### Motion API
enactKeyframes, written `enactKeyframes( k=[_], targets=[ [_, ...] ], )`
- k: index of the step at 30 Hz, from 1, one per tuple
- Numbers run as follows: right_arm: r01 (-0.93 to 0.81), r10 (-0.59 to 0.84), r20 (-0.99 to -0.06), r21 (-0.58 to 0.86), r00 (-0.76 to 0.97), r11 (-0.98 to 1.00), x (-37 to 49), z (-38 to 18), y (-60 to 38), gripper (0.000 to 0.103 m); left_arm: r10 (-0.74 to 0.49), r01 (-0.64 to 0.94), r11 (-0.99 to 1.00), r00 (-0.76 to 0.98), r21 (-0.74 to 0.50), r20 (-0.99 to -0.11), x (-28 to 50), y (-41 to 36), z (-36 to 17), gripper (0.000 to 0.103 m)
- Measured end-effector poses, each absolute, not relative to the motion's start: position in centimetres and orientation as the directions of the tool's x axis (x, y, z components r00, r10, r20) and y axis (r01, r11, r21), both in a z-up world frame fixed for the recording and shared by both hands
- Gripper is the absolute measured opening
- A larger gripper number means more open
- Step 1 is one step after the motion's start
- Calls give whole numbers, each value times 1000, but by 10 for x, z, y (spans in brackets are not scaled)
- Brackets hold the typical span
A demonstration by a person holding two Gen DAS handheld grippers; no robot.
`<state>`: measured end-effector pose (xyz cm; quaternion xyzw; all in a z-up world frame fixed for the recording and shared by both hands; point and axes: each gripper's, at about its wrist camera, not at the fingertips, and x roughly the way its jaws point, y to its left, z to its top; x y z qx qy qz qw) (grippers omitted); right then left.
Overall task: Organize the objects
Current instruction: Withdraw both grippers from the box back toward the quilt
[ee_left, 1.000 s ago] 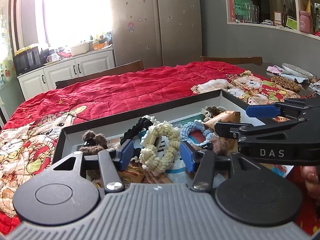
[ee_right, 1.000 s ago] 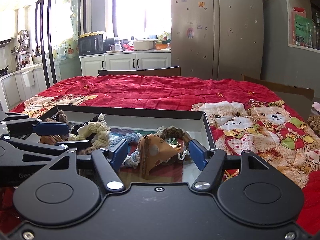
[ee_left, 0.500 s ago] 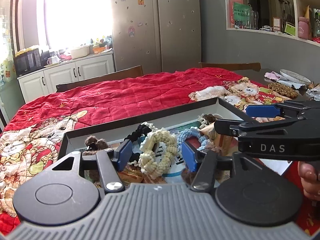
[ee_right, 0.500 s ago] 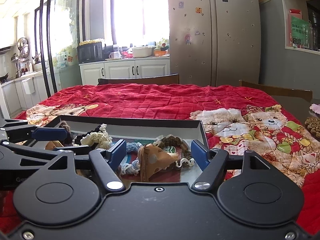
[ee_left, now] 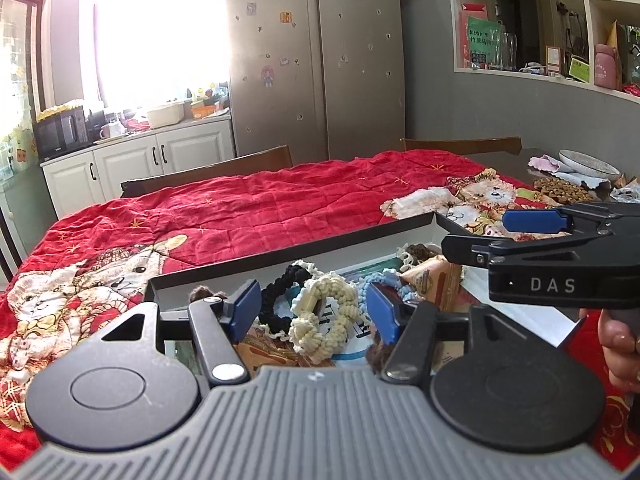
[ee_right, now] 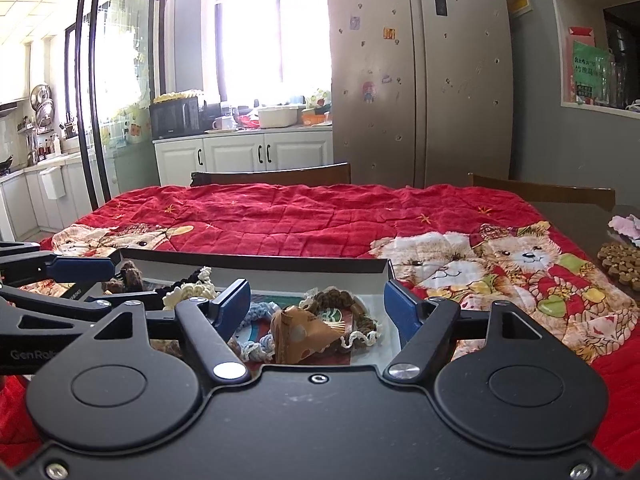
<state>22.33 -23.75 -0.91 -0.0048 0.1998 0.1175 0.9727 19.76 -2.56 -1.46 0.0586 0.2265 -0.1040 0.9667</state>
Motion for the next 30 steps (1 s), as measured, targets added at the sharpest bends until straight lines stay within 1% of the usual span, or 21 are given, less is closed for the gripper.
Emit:
enactKeyframes(
  k=[22, 30],
  targets=[
    [-257, 244, -348, 8, 905, 966, 176, 27, -252, 75, -143, 183, 981, 898, 58, -415, 155, -14, 21, 78],
    [-262, 243, -316, -17, 917, 965, 148, 44, -262, 77, -148, 177, 984, 902, 33, -405, 130, -7, 31, 79]
  ],
)
